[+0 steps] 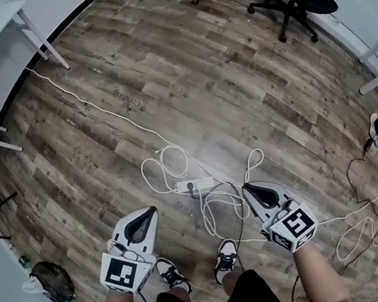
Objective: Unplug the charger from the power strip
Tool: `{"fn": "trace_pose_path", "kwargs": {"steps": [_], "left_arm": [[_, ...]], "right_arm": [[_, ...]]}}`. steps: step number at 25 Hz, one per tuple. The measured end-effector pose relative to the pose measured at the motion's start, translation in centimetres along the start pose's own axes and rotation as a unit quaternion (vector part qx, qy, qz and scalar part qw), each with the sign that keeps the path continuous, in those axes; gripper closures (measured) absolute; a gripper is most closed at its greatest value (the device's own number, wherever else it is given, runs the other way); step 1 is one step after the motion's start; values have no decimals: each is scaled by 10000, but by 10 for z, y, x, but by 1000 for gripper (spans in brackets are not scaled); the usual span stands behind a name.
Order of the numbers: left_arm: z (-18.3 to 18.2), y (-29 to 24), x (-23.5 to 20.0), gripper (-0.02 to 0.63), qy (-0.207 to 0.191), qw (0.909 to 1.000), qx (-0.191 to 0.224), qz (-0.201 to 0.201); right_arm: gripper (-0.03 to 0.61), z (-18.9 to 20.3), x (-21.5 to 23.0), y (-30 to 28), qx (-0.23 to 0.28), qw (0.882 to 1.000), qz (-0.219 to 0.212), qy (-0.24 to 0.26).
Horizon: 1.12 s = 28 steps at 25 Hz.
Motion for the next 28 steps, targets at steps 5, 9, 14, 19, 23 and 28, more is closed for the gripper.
{"fn": "trace_pose_path", "kwargs": {"steps": [5,9,14,19,23,28], "left_arm": [[134,-25,-16,595,-26,9989,-359,287],[228,-49,-23,595,235,9980,-363,470],[321,-80,-37,595,136,9968,-472,637],[399,-114,-44,595,264,9923,-550,1081],[453,-134,-45,595,202,9870,-664,1451],[503,-155,-48,595,465,9844,-730,1529]], "right_arm": [[555,123,18,-47,-312,9991,-252,154],[555,215,35,-72,-541,9969,-471,333],[555,295,60,-92,-720,9933,-667,604],[554,369,76,-113,-884,9894,-876,751],[455,424,82,-131,-1153,9830,-1208,761],[410,482,81,-148,-1523,9709,-1511,1060]]}}
Point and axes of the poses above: the fingertips, and each gripper's own axes: y backward along the fingers, x to its right, z out of its underside, the point moved 5 cm from there along y, backward along the fingers, and after that the axes turned 13 degrees about x, right-handed, at the moved point
